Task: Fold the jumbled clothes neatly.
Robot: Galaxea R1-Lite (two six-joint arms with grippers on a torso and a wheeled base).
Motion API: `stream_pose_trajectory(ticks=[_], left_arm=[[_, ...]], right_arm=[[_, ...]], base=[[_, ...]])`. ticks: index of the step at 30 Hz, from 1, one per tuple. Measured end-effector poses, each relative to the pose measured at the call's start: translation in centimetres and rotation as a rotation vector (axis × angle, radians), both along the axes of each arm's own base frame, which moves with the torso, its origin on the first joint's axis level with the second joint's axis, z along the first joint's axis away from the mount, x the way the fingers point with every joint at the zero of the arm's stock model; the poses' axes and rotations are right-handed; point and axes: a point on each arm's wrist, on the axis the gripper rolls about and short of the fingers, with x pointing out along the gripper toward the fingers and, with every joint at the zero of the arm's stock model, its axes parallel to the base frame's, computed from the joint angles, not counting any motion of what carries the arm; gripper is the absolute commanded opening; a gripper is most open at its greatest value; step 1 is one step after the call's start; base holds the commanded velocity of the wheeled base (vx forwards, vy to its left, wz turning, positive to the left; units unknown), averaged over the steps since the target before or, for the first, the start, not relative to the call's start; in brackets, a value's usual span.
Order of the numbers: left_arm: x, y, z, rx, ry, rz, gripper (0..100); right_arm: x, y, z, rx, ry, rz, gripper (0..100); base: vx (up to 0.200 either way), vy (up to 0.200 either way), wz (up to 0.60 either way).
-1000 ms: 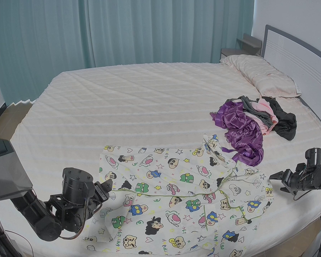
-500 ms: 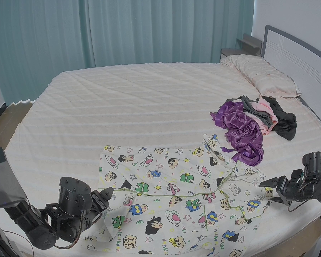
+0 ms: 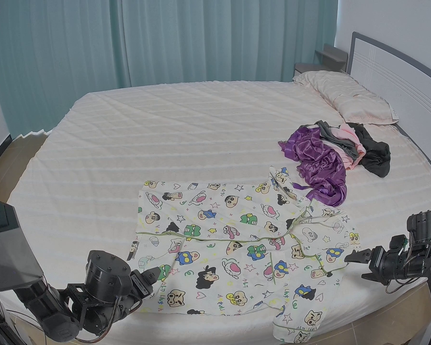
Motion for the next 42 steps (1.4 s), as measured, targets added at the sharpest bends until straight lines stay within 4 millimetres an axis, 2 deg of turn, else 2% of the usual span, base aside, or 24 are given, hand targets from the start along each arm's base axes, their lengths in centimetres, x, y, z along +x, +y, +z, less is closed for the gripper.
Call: stream_pose_trajectory(ticks=[14,20,31,32,42], left_arm=[[-1.5,-0.7,-3.3,0.1,0.164,-0.093,100],[-1.0,-0.9,-4.4,0.123,0.195,-0.079,100],[1.0,0.0,-5.0,0.123,0.186,0.02,100],[1.2,0.1,-5.0,0.128,0.182,0.033,0],[1.8,0.6,-5.4,0.172,0.168,0.092,0]], right_arm=[[-1.1,3.0,-1.6,-0.055,0.092,0.111,100],[-1.3,3.4,-2.0,-0.059,0.095,0.134,100],[-1.5,3.9,-2.7,-0.062,0.06,0.16,100],[-1.6,4.0,-2.9,-0.063,0.061,0.166,100],[-2.3,5.2,-4.3,-0.113,0.072,0.215,100]], base=[[0.0,0.0,0.0],[0.0,0.0,0.0],[0.0,0.0,0.0],[0.0,0.0,0.0],[0.0,0.0,0.0]])
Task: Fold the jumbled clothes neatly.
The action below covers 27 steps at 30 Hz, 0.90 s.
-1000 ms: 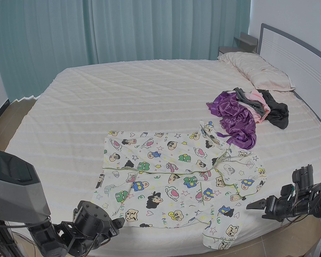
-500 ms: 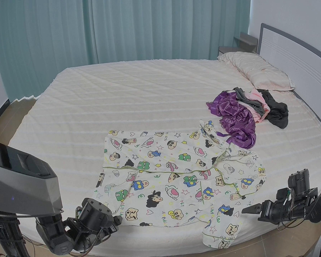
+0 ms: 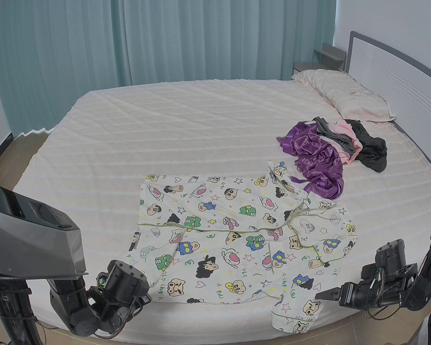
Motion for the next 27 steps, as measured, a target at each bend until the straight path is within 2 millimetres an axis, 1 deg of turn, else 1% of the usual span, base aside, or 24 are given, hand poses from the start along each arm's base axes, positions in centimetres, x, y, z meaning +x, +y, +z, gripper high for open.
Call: stream_pose_trajectory(ticks=[5,10,11,14,19,27], left_arm=[[-0.1,0.1,-0.1,0.027,-0.002,0.001,0],[-0.2,0.2,-0.1,0.046,-0.003,-0.001,0],[-0.3,0.2,-0.1,0.048,-0.003,-0.001,0],[-0.4,0.2,-0.1,0.052,-0.002,-0.003,0],[-0.5,0.2,-0.1,0.059,0.002,-0.009,0],[-1.4,0.5,0.0,0.1,0.023,-0.054,0]], right_arm=[[0.3,0.8,-0.9,-0.04,-0.015,0.014,100],[1.1,1.9,-1.6,-0.054,-0.082,0.027,100],[1.2,2.0,-1.7,-0.051,-0.094,0.029,0],[1.6,2.4,-2.2,-0.043,-0.119,0.03,0],[1.6,2.4,-2.9,-0.06,-0.09,0.028,0],[1.2,1.2,-2.8,-0.109,-0.038,-0.01,0]], base=[[0.0,0.0,0.0],[0.0,0.0,0.0],[0.0,0.0,0.0],[0.0,0.0,0.0],[0.0,0.0,0.0],[0.0,0.0,0.0]])
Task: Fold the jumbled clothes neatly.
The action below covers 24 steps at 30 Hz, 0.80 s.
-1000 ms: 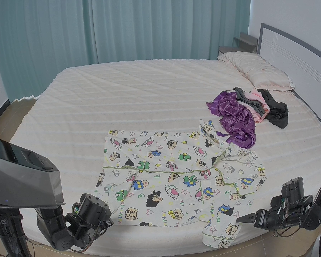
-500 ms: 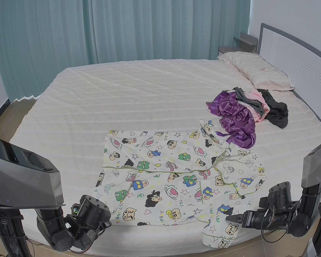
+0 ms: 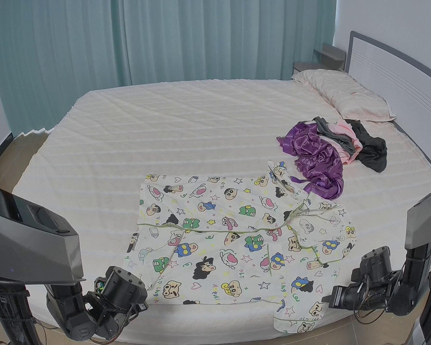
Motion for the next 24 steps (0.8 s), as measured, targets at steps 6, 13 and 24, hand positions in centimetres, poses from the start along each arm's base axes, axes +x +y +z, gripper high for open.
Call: stream_pose_trajectory(ticks=[6,13,24], left_arm=[[-1.0,-0.1,0.0,0.026,0.017,-0.041,0],[-2.1,-0.2,-0.1,0.049,0.042,-0.087,0],[-3.2,-0.3,-0.4,0.081,0.074,-0.125,100]], right_arm=[[-0.7,-1.1,0.8,-0.049,0.032,0.006,0],[-1.0,-2.4,1.3,-0.102,0.038,0.02,0],[-1.0,-2.9,1.3,-0.104,0.042,0.003,100]], base=[[0.0,0.0,0.0],[0.0,0.0,0.0],[0.0,0.0,0.0]])
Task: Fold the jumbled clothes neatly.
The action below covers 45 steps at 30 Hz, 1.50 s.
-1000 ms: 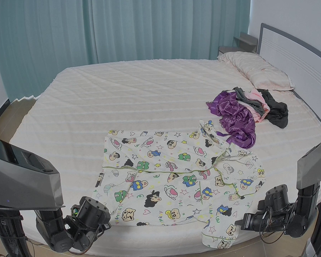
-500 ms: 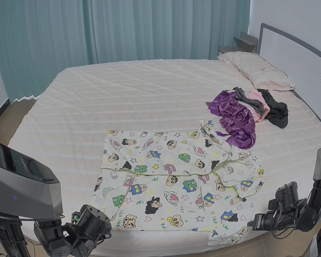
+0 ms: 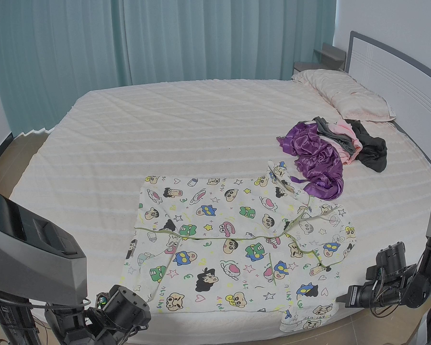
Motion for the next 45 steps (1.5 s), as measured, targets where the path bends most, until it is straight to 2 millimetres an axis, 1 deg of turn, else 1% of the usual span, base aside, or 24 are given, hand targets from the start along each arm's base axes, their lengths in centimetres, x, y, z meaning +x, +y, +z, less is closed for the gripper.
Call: stream_pose_trajectory(ticks=[7,10,14,18,20,22,25,28,33,37,45], left_arm=[[-0.5,0.0,0.1,0.004,0.0,-0.021,100],[-0.6,0.1,0.8,-0.005,-0.022,-0.035,100],[-0.6,0.4,2.6,-0.031,-0.081,-0.052,100],[-0.3,0.8,4.8,-0.062,-0.134,-0.057,100],[0.3,0.7,5.8,-0.091,-0.159,-0.058,100],[1.3,0.3,7.0,-0.138,-0.187,-0.056,100],[2.6,-0.3,8.0,-0.193,-0.215,-0.042,100],[3.8,-0.7,8.1,-0.224,-0.211,-0.022,100],[5.4,-1.2,6.8,-0.247,-0.171,0.025,100],[6.2,-1.4,5.8,-0.247,-0.142,0.047,100],[8.2,-1.8,4.7,-0.279,-0.136,0.115,100]], right_arm=[[0.1,0.0,0.3,0.007,-0.019,-0.002,100],[0.1,0.0,0.7,0.012,-0.039,-0.007,100],[0.1,0.0,1.1,0.02,-0.062,-0.012,100],[0.1,-0.1,1.4,0.025,-0.08,-0.014,100],[0.1,0.0,1.5,0.028,-0.087,-0.013,100],[0.1,0.0,1.6,0.03,-0.092,-0.013,100],[0.1,0.0,1.7,0.033,-0.098,-0.011,100],[0.1,0.1,1.8,0.036,-0.101,-0.011,100],[0.1,0.1,1.8,0.04,-0.101,-0.013,100],[0.1,0.2,1.8,0.042,-0.101,-0.015,100],[0.1,0.2,1.8,0.043,-0.102,-0.013,100]], base=[[0.0,0.0,0.0],[0.0,0.0,0.0],[0.0,0.0,0.0],[0.0,0.0,0.0],[0.0,0.0,0.0],[0.0,0.0,0.0],[0.0,0.0,0.0],[0.0,0.0,0.0],[0.0,0.0,0.0],[0.0,0.0,0.0],[0.0,0.0,0.0]])
